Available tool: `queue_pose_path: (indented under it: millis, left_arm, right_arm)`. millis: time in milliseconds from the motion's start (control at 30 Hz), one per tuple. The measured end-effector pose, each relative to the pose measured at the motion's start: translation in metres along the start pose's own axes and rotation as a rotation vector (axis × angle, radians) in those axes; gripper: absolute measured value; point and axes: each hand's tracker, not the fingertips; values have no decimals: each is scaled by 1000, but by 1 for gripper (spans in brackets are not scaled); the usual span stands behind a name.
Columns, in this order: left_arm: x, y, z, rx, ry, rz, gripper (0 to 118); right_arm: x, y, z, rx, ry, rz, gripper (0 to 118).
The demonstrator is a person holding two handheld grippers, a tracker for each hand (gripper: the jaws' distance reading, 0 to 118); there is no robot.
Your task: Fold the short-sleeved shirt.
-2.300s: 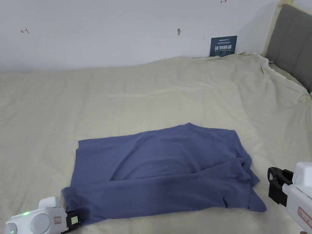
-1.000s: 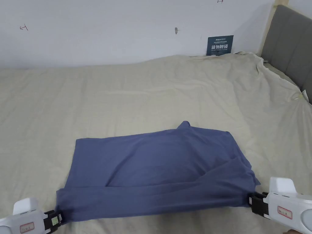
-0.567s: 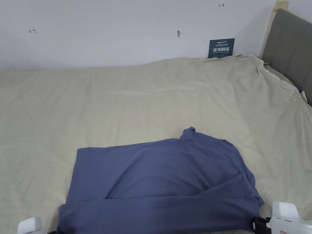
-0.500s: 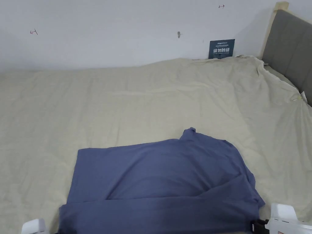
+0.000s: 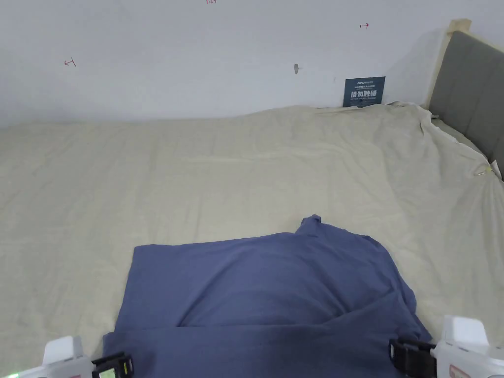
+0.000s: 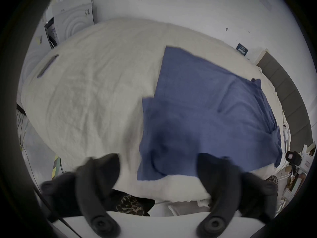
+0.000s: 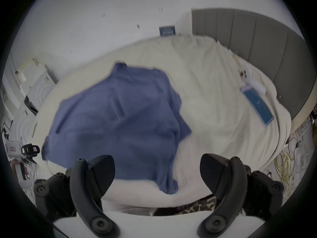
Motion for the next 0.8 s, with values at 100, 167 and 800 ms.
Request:
queue_pose_path:
  millis: [100, 167, 800]
  left_arm:
    - [12, 27, 32, 100, -22, -32, 107]
    - [23, 44, 54, 191, -26, -66, 107]
    - [89, 149, 51, 511, -74, -140, 0]
  right_arm:
    - [-14, 31, 29, 112, 53, 26, 103]
    - [-24, 49, 47, 213, 62, 43, 103]
    - [-75, 141, 60, 517, 45, 128, 0]
